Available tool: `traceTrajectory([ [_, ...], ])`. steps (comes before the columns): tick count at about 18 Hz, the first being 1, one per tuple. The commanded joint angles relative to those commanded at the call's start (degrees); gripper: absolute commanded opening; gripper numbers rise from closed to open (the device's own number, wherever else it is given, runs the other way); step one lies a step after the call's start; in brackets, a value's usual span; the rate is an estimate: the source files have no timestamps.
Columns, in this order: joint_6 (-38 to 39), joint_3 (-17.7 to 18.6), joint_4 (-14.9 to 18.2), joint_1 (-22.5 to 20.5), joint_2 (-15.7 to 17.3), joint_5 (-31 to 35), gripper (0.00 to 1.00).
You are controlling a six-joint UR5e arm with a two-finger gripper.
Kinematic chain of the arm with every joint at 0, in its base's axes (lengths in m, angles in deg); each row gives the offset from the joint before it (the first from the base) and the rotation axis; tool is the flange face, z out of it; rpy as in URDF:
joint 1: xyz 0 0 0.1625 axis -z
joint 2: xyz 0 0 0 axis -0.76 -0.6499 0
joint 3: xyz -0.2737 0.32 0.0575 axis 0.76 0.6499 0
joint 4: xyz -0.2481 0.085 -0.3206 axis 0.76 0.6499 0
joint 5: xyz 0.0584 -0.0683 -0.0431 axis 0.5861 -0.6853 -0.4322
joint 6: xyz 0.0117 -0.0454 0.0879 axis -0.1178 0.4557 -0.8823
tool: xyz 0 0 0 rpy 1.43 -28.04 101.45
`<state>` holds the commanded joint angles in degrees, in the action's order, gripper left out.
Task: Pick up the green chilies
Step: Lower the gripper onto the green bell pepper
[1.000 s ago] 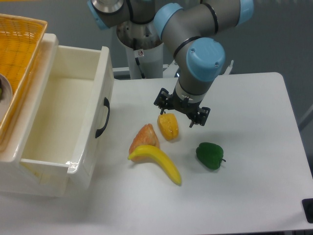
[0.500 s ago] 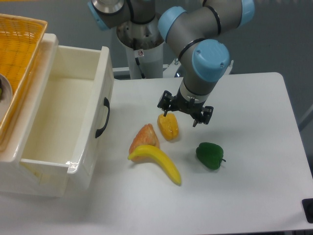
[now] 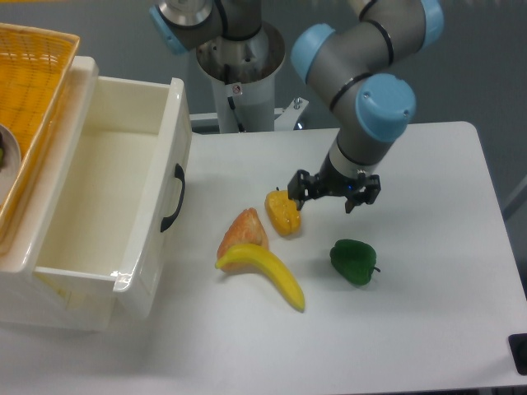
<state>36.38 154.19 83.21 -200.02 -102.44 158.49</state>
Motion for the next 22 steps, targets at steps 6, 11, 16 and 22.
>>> traceTrajectory([
  [6,2.1,0.0,-1.1,-1.2,-0.9,0.2,1.00],
  [11,4.7,-0.1,-1.9,-1.4,-2.7,5.0,1.00],
  [16,12.1,0.0,-5.2,-1.4,-3.8,5.9,1.00],
  [22,18.7,0.0,-11.2,-1.3,-5.9,6.1,1.00],
])
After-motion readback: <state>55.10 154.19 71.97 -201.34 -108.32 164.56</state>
